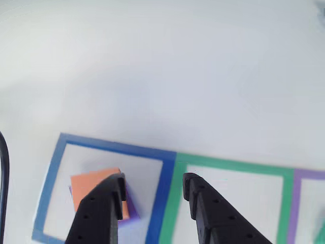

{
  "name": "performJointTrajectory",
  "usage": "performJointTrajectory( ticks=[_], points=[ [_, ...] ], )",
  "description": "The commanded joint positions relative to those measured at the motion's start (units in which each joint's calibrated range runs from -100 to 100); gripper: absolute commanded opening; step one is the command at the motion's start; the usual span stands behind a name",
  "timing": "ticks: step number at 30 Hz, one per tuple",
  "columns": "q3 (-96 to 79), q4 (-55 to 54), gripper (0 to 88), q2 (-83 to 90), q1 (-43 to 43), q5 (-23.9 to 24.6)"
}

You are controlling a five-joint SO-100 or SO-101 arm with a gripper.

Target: Tower of hanoi

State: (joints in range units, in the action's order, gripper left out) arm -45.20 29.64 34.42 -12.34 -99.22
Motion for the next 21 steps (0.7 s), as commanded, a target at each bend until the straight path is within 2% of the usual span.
performJointTrajectory(
  ticks=[1, 6, 13, 18, 21],
  points=[
    [10.5, 22.2, 3.4, 7.6, 6.0, 0.1],
    [15.6, 36.1, 1.6, 12.9, 14.4, -0.8],
    [23.3, 49.4, 1.9, 17.3, 24.1, -0.8],
    [22.9, 52.9, 10.7, 20.0, 30.5, -0.8],
    [15.7, 48.2, 16.9, 22.9, 32.9, -0.8]
  ],
)
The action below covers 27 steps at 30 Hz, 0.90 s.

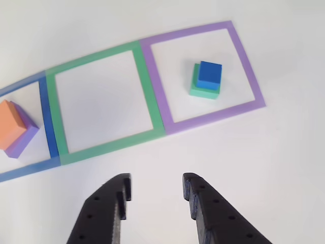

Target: Tower of hanoi

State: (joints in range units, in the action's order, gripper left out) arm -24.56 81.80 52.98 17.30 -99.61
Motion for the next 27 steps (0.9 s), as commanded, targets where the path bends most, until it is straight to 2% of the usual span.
performJointTrajectory(
  ticks=[1, 6, 9, 16, 27],
  points=[
    [-8.2, -6.9, 18.7, 5.5, 4.0, -0.4],
    [-22.2, -23.7, 24.7, 7.2, 6.5, -0.4],
    [-32.8, -40.6, 28.8, 6.6, 6.6, -0.4],
    [-52.3, -74.9, 29.6, -0.9, 10.6, -0.4],
    [-55.4, -94.9, 29.4, -16.5, 15.0, -0.4]
  ],
)
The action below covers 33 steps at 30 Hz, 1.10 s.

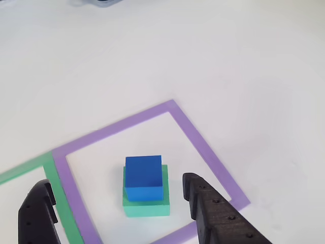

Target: Tower of hanoi

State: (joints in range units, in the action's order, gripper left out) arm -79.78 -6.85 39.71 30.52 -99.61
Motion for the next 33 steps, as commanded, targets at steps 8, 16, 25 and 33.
performJointTrajectory(
  ticks=[8, 16, 25, 33],
  points=[
    [-1.5, -18.9, 29.1, -13.8, 1.7, -0.4],
    [4.5, -27.5, 28.9, -27.0, 1.7, -0.4],
    [9.1, -30.6, 27.2, -34.9, 1.7, -0.4],
    [9.8, -31.2, 20.5, -36.0, 0.6, -0.4]
  ],
)
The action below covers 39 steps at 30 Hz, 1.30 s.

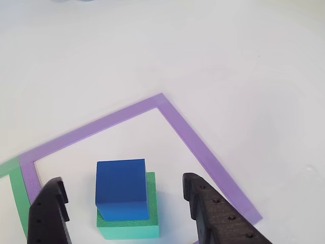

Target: Tower of hanoi

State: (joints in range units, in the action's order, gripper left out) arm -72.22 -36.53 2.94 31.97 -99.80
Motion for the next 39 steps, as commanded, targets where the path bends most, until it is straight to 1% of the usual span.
performJointTrajectory(
  ticks=[1, 8, 16, 24, 28, 33, 39],
  points=[
    [2.3, -1.5, 19.0, 0.7, -1.1, -0.2],
    [2.7, -1.4, 14.9, 0.4, -2.2, -0.2],
    [4.2, -1.7, 13.5, -0.9, -3.7, -0.2],
    [4.6, -2.0, 12.7, -2.2, -3.4, -0.2],
    [4.4, -2.0, 8.9, -2.4, -3.3, -0.2],
    [3.8, -1.7, 2.1, -2.3, -3.3, -0.2],
    [2.7, -1.1, 0.2, -0.7, -3.6, -0.2]
  ],
)
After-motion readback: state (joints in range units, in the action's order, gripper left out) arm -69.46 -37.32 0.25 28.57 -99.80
